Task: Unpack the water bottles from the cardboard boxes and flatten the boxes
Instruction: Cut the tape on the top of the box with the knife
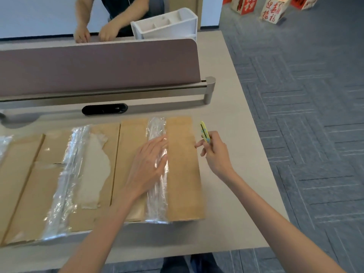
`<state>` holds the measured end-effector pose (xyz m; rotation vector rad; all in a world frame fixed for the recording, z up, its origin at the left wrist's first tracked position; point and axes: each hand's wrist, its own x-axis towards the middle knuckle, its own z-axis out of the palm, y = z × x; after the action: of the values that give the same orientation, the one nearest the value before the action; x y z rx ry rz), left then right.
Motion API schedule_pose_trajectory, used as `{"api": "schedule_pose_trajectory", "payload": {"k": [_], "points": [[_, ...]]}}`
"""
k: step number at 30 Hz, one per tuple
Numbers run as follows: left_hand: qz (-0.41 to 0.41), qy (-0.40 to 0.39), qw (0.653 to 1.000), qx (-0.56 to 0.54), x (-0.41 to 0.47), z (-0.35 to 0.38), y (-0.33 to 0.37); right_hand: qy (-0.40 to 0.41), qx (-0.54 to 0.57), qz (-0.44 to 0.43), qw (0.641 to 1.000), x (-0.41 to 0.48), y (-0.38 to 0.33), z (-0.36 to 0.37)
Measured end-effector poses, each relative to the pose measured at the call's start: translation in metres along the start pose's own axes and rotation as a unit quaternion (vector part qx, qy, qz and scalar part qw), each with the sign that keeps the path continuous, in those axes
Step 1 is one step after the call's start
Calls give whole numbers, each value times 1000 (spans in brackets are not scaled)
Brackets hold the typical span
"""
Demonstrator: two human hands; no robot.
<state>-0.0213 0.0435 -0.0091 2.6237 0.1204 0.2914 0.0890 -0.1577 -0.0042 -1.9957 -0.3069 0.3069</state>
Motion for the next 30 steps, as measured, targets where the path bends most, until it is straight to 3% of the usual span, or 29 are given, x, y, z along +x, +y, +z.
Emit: {"api": "schedule_pose_trajectory", "payload": {"k": [4,8,14,20,30], "points": [[-31,16,999,-18,-3,-16,-26,-27,-9,-69,997,7,-35,14],[-40,10,999,-16,9,-28,-53,-50,-22,-66,996,16,-60,39],[-44,-21,998,-30,37,-30,-76,1,-149,-45,988,31,-71,61],[-16,-25,999,-19,63,-27,-90,19,-304,-47,951,41,-79,77],[23,-37,999,32,71,-19,-107,15,-297,-21,955,54,-91,107]]}}
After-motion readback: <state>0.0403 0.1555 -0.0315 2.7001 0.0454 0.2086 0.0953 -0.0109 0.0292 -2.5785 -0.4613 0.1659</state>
